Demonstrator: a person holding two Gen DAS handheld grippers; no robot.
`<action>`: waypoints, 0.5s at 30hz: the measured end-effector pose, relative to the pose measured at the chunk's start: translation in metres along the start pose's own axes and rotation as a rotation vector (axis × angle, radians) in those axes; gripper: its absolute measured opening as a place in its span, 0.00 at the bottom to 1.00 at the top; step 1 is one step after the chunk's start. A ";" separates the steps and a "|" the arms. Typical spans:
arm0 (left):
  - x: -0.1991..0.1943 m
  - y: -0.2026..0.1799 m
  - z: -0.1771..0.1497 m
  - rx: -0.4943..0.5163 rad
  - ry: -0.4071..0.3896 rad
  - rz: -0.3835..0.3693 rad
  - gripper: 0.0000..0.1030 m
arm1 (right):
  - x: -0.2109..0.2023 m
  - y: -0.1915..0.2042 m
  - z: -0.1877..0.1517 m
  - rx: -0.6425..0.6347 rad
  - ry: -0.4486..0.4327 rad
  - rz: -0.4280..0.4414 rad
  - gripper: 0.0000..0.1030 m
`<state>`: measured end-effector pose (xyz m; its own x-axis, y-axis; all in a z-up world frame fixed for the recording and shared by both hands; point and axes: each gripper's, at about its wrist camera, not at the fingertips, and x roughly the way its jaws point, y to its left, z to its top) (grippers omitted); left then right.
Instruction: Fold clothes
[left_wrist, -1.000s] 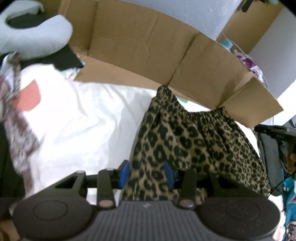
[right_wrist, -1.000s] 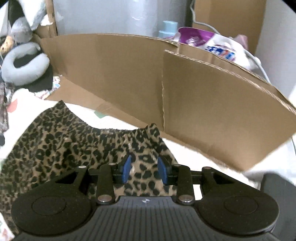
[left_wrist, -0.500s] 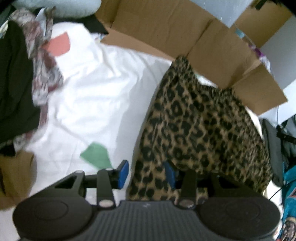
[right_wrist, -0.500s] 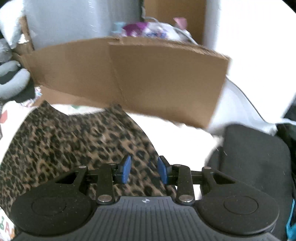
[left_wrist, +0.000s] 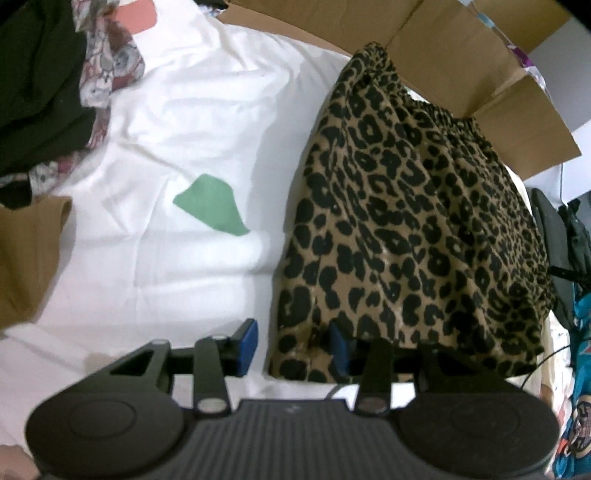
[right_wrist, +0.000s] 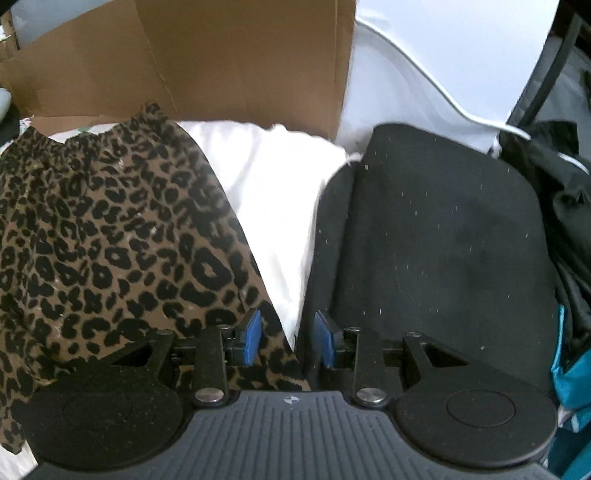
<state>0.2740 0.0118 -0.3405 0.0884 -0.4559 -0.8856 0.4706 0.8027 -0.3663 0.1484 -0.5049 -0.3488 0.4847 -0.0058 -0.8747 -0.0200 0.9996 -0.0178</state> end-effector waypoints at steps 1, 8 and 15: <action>0.001 0.002 -0.002 -0.010 -0.004 -0.005 0.43 | 0.003 -0.002 -0.001 0.013 0.006 0.007 0.38; 0.005 0.013 -0.014 -0.079 -0.031 -0.045 0.33 | 0.013 0.005 -0.008 -0.003 0.033 0.024 0.37; -0.008 0.020 -0.011 -0.135 -0.007 -0.082 0.04 | 0.020 0.005 -0.009 0.013 0.053 0.037 0.37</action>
